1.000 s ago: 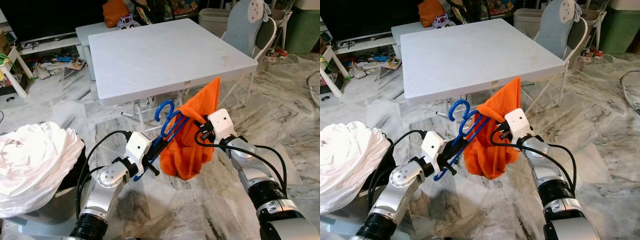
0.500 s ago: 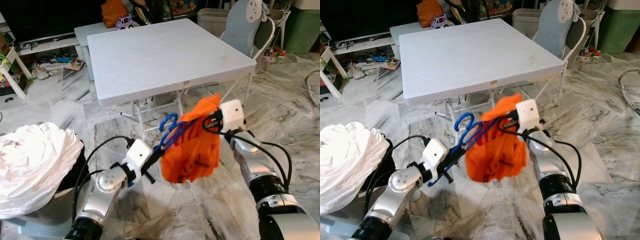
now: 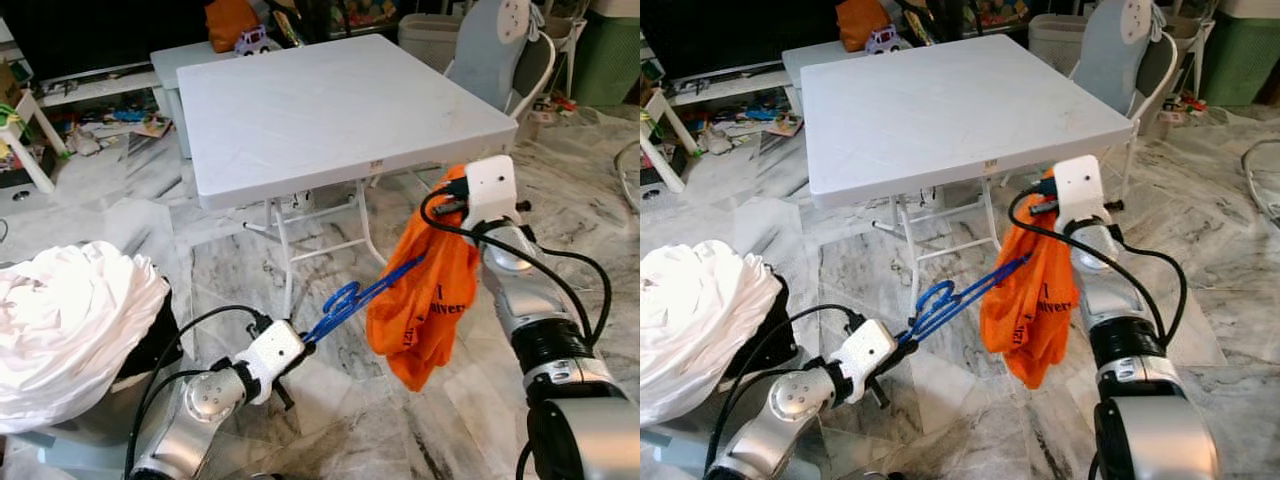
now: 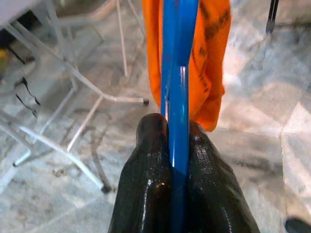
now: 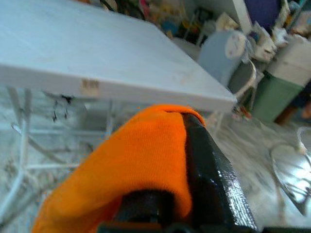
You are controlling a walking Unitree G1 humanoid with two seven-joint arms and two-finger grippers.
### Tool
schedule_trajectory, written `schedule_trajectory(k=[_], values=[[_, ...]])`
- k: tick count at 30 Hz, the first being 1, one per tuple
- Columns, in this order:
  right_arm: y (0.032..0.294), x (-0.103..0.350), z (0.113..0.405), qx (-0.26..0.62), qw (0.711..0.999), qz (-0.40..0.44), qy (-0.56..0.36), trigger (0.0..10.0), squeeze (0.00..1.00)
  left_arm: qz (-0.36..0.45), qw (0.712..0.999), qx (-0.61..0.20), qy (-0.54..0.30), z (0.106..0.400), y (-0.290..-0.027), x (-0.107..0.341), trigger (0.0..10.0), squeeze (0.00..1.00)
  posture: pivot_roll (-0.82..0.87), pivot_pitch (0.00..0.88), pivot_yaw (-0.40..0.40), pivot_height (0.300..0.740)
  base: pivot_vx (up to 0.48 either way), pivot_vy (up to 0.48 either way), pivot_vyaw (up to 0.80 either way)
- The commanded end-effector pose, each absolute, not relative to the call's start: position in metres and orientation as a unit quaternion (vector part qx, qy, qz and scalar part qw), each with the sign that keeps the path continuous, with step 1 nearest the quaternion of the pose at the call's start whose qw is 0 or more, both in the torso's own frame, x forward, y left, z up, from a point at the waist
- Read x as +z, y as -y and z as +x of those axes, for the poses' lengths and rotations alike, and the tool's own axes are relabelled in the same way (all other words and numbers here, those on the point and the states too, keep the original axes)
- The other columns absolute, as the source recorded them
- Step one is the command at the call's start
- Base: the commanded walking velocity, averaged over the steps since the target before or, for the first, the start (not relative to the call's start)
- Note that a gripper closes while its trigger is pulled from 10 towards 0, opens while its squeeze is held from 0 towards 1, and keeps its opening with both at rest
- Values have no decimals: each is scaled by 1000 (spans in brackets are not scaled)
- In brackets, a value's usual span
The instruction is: Hang hanger
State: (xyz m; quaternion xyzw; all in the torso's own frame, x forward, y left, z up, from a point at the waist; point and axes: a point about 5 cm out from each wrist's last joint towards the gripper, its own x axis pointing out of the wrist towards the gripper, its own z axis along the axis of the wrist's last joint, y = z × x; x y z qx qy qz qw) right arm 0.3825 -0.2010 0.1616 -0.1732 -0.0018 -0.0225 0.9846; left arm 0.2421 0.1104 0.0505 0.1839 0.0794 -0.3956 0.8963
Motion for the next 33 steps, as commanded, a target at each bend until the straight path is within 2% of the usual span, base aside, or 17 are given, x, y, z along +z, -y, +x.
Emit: schedule_trajectory(k=[1, 6, 11, 12, 13, 14, 15, 16, 17, 23, 24, 26, 33], values=[[205, 159, 382, -36, 982, -183, -7, 0, 0, 174, 902, -394, -35, 239, -112, 64, 0, 0, -108, 0, 46, 740, 0, 0, 0], [211, 139, 377, -56, 986, -148, -56, 0, 0, 115, 942, -315, 21, 239, -124, 81, 0, 0, -99, 0, 43, 740, 0, 0, 0], [215, 131, 374, -68, 989, -113, -73, 0, 0, 86, 967, -235, 47, 238, -134, 89, 0, 0, -92, 0, 41, 740, 0, 0, 0], [216, 129, 372, -68, 990, -103, -75, 0, 0, 54, 979, -187, 56, 238, -139, 92, 0, 0, -92, 0, 41, 740, 0, 0, 0], [216, 129, 372, -68, 990, -103, -75, 0, 0, 54, 979, -187, 56, 238, -139, 92, 0, 0, -92, 0, 41, 740, 0, 0, 0], [215, 127, 370, -63, 991, -93, -73, 0, 0, 31, 988, -141, 55, 239, -144, 93, 1765, 0, -86, 0, 47, 740, 0, 0, 0], [213, 126, 368, -55, 993, -72, -70, 0, 0, 15, 994, -99, 43, 240, -149, 91, 7412, 0, -84, 0, 48, 740, 0, 0, 0], [213, 126, 368, -55, 993, -72, -70, 0, 0, 15, 994, -99, 43, 240, -149, 91, 7412, 0, -84, 0, 48, 740, 0, 0, 0], [210, 126, 367, -45, 996, -51, -64, 0, 0, 8, 996, -77, 36, 241, -151, 90, 10000, 0, -84, 0, 48, 740, 0, 0, 0], [200, 137, 360, -11, 999, -33, -10, 0, 0, 7, 998, -51, 29, 244, -155, 94, 10000, 0, -72, 0, 56, 740, 0, 0, 0], [197, 141, 359, -1, 1000, -23, 1, 6353, 0, 8, 999, -42, 30, 244, -157, 96, 10000, 0, -71, 0, 59, 740, 0, 0, 0], [188, 148, 355, 30, 999, -12, 19, 10000, 0, 0, 999, -22, 33, 247, -161, 101, 10000, 0, -71, 0, 64, 740, 0, 0, 0], [177, 177, 352, 48, 996, -4, 80, 10000, 0, -14, 998, -12, 63, 258, -161, 122, 10000, 0, -79, 0, 72, 740, 0, 0, 0]])
